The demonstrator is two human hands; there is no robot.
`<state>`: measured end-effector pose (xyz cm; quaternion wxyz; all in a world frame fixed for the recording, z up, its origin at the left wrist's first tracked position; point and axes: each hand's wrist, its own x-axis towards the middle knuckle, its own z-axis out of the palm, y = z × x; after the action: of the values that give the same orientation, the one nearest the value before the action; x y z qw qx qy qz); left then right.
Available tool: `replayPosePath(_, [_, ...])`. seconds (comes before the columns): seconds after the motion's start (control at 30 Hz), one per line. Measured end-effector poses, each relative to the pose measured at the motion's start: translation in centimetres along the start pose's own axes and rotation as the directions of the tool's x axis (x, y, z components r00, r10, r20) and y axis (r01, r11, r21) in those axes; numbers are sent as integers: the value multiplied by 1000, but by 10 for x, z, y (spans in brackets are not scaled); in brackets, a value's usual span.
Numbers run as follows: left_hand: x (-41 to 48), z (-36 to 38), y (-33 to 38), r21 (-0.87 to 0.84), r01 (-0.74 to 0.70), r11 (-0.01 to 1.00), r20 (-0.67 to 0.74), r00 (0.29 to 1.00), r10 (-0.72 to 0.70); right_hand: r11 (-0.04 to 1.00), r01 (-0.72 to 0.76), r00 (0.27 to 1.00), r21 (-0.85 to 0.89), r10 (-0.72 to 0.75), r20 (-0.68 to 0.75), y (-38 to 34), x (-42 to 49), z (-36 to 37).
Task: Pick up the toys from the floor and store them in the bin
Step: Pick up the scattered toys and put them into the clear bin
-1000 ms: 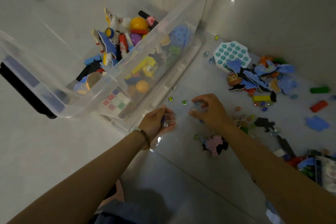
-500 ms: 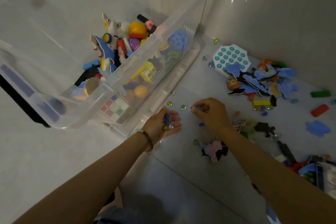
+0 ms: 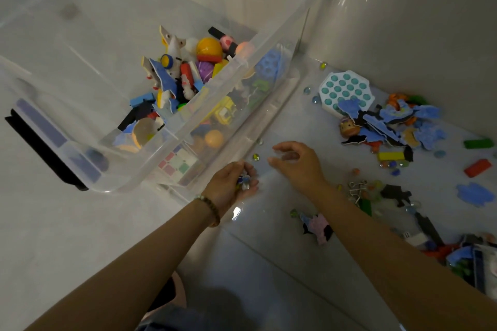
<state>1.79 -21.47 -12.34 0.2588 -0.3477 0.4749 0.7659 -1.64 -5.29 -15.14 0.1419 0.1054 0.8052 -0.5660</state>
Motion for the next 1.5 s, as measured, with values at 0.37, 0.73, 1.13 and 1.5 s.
replayPosePath(0.37, [1,-30,8,55,-173,983,-60,983,176,979,110,989,-170,-124,-76,-3,4,50])
replayPosePath(0.73, [-2,-25,9,13,-171,985,-80,982,172,968,146,989,-203,-143,30,-2,-1,55])
replayPosePath(1.13, [-26,-44,4,-192,29,981,-27,999,-35,976,203,940,74,-216,265,-34,-45,45])
replayPosePath(1.5, [-52,-75,0,305,-184,934,-129,964,232,1000,-24,968,9,21,249,8,-68,43])
